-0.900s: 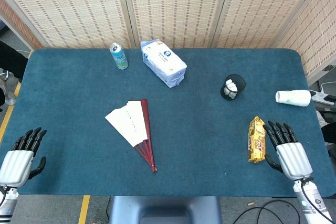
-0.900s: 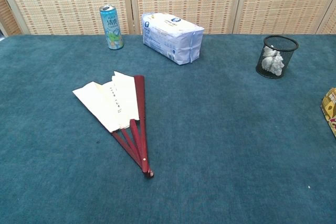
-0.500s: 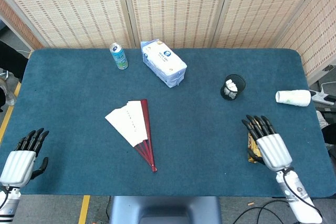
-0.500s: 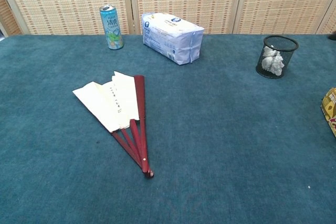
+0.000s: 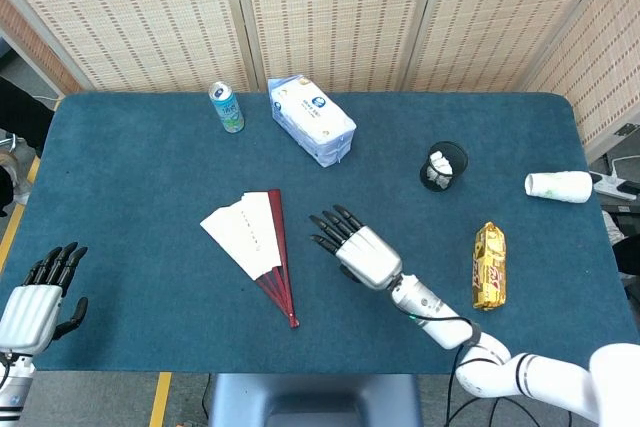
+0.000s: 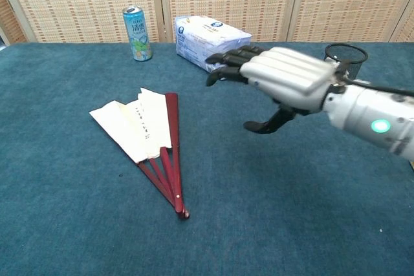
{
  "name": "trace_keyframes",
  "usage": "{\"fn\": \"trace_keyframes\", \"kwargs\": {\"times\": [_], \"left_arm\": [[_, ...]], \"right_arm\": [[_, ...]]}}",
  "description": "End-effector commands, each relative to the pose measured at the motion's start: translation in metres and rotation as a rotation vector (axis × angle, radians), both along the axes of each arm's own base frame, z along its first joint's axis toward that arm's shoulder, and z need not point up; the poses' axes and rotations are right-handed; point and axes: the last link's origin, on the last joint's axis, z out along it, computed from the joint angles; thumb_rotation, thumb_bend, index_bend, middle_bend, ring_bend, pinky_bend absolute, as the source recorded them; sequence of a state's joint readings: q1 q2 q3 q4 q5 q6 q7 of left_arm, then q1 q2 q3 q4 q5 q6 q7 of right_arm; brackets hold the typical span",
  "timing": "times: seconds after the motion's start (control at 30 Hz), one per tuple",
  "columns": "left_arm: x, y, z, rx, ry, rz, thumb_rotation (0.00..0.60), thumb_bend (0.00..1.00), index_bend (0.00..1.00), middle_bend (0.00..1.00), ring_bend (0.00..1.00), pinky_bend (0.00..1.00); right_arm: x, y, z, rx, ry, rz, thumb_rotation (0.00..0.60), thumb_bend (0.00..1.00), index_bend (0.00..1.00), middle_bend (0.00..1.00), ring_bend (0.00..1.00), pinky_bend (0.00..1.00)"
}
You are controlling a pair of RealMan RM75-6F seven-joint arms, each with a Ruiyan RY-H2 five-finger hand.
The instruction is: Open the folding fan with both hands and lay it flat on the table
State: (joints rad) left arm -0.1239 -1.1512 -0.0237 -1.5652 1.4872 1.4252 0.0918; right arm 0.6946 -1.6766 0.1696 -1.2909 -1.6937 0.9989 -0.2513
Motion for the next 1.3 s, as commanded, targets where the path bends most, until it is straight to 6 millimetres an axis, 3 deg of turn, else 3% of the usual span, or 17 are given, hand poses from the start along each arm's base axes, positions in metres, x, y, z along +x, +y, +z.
{"fn": "trace_keyframes", "kwargs": {"times": [0.03,0.37,0.7,0.83,1.03,1.3], "left_arm": [[-0.001,-0.001,0.002,0.004,-0.004,0.005,0.600,0.46,0.00,0.00,0.00,0.14],[-0.006,0.003,0.007,0.036,0.020,0.028,0.600,0.46,0.00,0.00,0.00,0.15],[-0.012,0.006,0.010,0.056,0.033,0.060,0.600,0.46,0.00,0.00,0.00,0.15],[-0.012,0.007,0.011,0.062,0.033,0.063,0.600,0.46,0.00,0.00,0.00,0.15],[-0.014,0.008,0.013,0.074,0.039,0.072,0.600,0.46,0.00,0.00,0.00,0.15],[-0.015,0.009,0.013,0.088,0.057,0.075,0.600,0.46,0.00,0.00,0.00,0.15]], "right_arm": [[0.018,-0.010,-0.039,0.022,0.070,0.029,0.600,0.24,0.21,0.00,0.00,0.00],[0.044,-0.022,-0.090,0.030,0.119,0.033,0.600,0.24,0.24,0.00,0.00,0.00],[0.059,-0.023,-0.122,0.015,0.113,0.020,0.600,0.24,0.29,0.00,0.00,0.00],[0.062,-0.025,-0.128,-0.005,0.084,0.005,0.600,0.24,0.36,0.00,0.00,0.00],[0.068,-0.026,-0.129,-0.022,0.039,0.024,0.600,0.24,0.54,0.10,0.00,0.07],[0.080,-0.026,-0.132,-0.004,0.033,0.033,0.600,0.24,0.58,0.13,0.00,0.10]]}}
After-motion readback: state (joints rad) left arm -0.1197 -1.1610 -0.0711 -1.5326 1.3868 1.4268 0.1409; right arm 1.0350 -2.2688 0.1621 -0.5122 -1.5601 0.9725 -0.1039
